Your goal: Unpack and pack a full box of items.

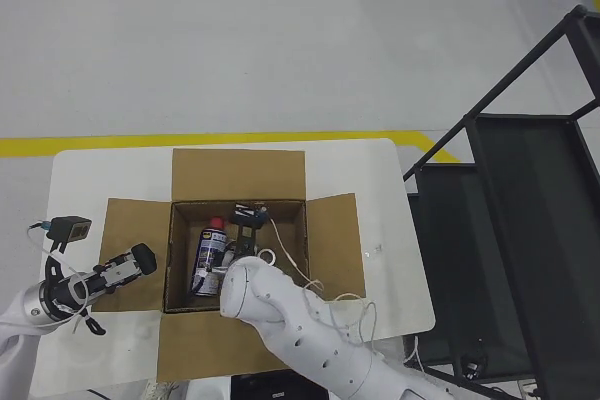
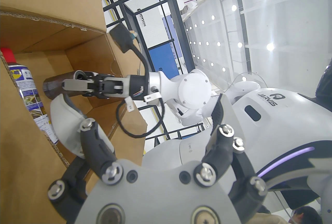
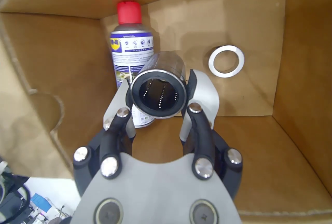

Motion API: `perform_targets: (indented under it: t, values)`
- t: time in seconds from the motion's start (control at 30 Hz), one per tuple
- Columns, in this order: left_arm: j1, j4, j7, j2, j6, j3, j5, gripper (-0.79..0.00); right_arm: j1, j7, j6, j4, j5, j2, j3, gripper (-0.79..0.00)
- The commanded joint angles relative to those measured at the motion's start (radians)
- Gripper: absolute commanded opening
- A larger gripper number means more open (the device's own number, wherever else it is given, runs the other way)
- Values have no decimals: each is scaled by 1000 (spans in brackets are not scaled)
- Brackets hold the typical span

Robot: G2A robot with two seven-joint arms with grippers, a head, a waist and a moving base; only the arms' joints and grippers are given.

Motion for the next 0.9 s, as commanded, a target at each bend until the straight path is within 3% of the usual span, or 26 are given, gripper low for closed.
perform_targets:
  t: [0.0,0.23,0.43,0.6,0.87]
  values:
    - [0,0,0,0,0,0,0,0,-56,2,-52,-101,-23,16,20,-785]
    - [0,0,0,0,0,0,0,0,-269,-37,-279,-426,2,90,153,-785]
    - [0,0,0,0,0,0,0,0,-464,-126,-480,-611,140,126,305,-785]
    - [0,0,0,0,0,0,0,0,-600,-183,-632,-700,286,147,448,-785]
    - [0,0,0,0,0,0,0,0,-727,-319,-769,-709,485,163,603,-785]
